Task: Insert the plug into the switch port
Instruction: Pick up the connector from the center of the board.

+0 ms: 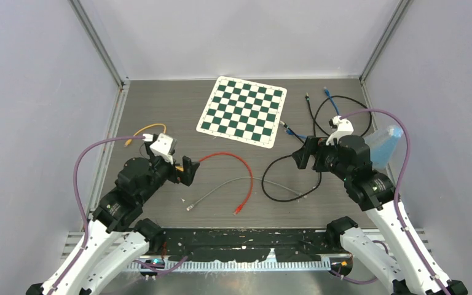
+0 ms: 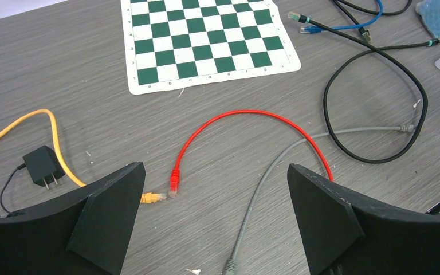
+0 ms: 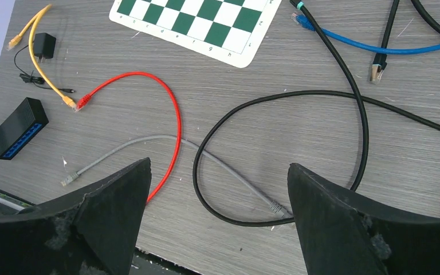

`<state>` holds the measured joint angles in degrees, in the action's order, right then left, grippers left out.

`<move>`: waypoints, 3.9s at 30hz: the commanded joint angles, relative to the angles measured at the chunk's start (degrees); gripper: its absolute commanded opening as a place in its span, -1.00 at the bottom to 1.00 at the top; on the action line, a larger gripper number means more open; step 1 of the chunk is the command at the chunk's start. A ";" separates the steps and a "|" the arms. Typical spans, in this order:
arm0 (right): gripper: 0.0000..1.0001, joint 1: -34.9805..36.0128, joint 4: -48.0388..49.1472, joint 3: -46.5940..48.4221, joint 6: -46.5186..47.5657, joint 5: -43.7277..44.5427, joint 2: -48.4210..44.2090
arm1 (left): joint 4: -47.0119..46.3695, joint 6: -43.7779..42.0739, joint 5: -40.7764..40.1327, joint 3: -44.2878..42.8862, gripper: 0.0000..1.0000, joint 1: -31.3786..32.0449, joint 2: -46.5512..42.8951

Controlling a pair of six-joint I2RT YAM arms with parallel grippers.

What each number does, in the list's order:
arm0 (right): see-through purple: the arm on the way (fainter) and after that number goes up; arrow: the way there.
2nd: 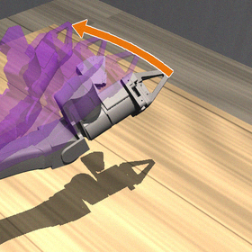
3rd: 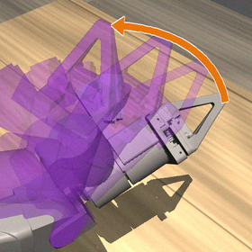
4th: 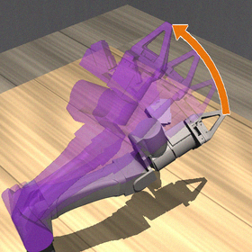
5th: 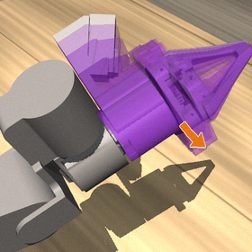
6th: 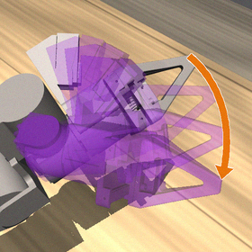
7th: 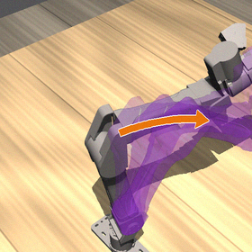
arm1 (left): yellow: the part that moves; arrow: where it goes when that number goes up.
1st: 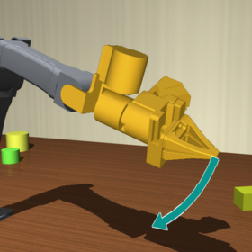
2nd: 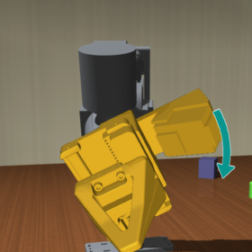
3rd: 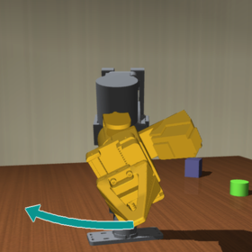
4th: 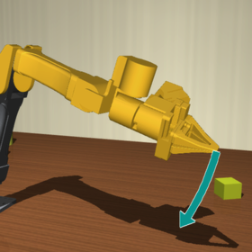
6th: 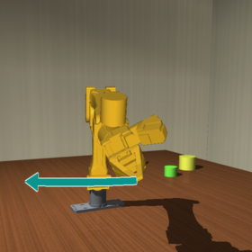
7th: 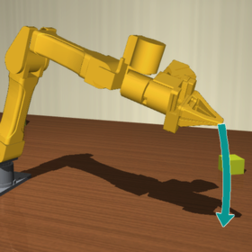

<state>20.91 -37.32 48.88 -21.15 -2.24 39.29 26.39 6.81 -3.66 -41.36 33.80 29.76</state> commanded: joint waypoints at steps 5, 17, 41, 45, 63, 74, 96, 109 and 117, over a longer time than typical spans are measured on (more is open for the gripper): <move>0.91 0.14 2.71 0.31 -1.55 -1.30 -1.31 | -0.91 -0.09 -5.54 -0.50 0.99 0.22 1.00; 0.91 0.16 7.39 -3.02 -0.65 -5.10 -4.57 | 16.29 3.38 -16.19 -18.45 0.93 -12.29 26.14; 0.92 0.19 8.85 -1.48 -0.69 -9.01 -16.35 | 5.84 5.86 0.27 -38.09 0.18 -32.17 72.43; 0.92 0.18 8.32 -0.99 -2.08 -9.09 -16.51 | 7.38 5.48 0.35 -40.15 0.05 -32.40 74.93; 0.97 0.17 16.56 -1.74 -8.34 -12.87 -11.10 | 8.73 3.86 3.28 -38.56 -1.00 -32.46 57.65; 1.00 0.21 21.28 4.02 -15.88 -13.24 4.14 | -1.83 11.93 16.09 -21.09 -1.00 -23.41 37.46; 0.75 9.20 19.82 21.41 -25.11 -19.06 41.20 | -22.37 -2.96 9.96 -4.47 -1.00 7.63 26.45; 0.26 12.40 27.76 22.82 -32.09 -23.53 49.22 | -27.72 -4.04 9.42 -1.95 -1.00 8.56 28.09; -0.79 11.91 28.65 23.48 -29.31 -25.92 50.73 | -27.66 -4.48 5.30 -1.78 -0.92 8.56 27.57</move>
<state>33.01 -12.56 70.28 -51.53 -25.54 90.28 2.76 3.44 5.58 -43.03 42.04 58.02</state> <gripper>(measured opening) 0.256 0.022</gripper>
